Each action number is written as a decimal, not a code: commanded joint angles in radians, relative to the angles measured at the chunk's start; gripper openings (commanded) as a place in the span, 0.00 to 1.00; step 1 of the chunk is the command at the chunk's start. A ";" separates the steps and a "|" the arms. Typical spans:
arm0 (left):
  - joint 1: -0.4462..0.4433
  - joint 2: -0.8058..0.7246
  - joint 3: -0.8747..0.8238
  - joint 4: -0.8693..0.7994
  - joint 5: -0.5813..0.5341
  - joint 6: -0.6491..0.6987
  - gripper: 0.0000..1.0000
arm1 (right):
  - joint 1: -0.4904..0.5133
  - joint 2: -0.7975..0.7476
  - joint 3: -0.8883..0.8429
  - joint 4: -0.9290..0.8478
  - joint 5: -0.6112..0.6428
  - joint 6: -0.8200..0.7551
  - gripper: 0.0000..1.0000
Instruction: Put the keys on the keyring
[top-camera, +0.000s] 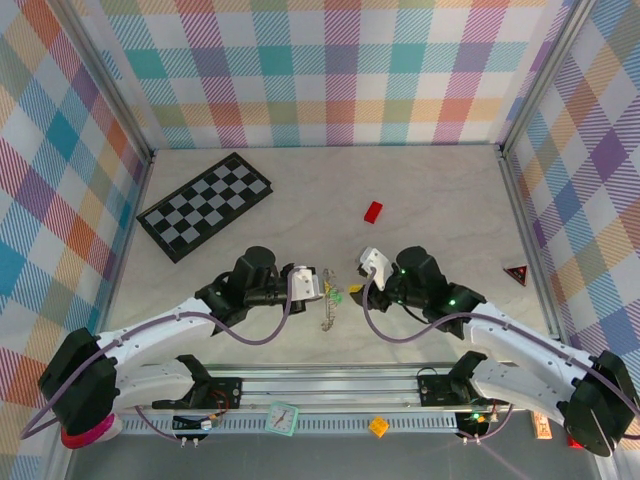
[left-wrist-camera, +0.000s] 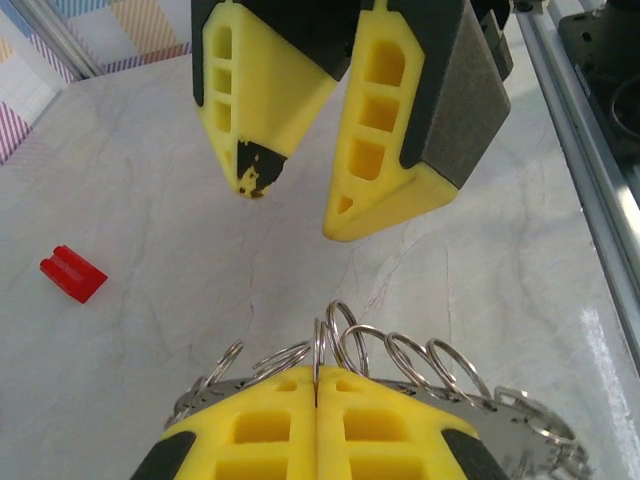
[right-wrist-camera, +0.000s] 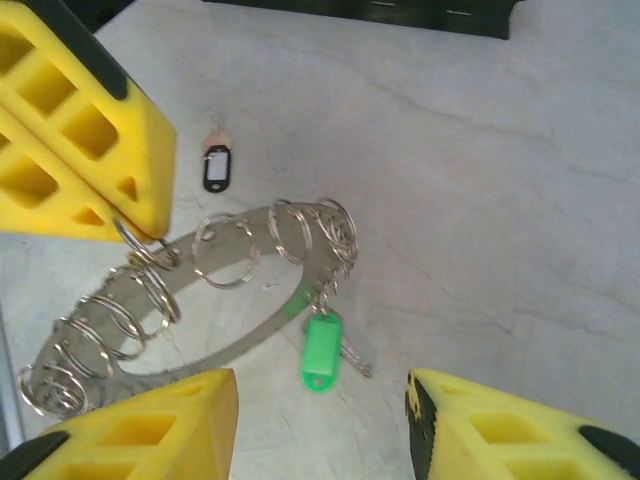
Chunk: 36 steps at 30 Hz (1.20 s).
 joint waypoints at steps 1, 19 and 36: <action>-0.016 -0.030 -0.007 0.039 -0.020 0.061 0.00 | 0.003 0.009 0.039 0.008 -0.092 -0.001 0.47; -0.037 0.051 0.424 -0.730 -0.117 -0.005 0.00 | 0.009 -0.012 0.070 -0.006 -0.158 -0.345 0.28; -0.038 -0.029 0.386 -0.676 -0.096 0.110 0.00 | 0.042 0.147 0.161 0.009 -0.340 -0.435 0.49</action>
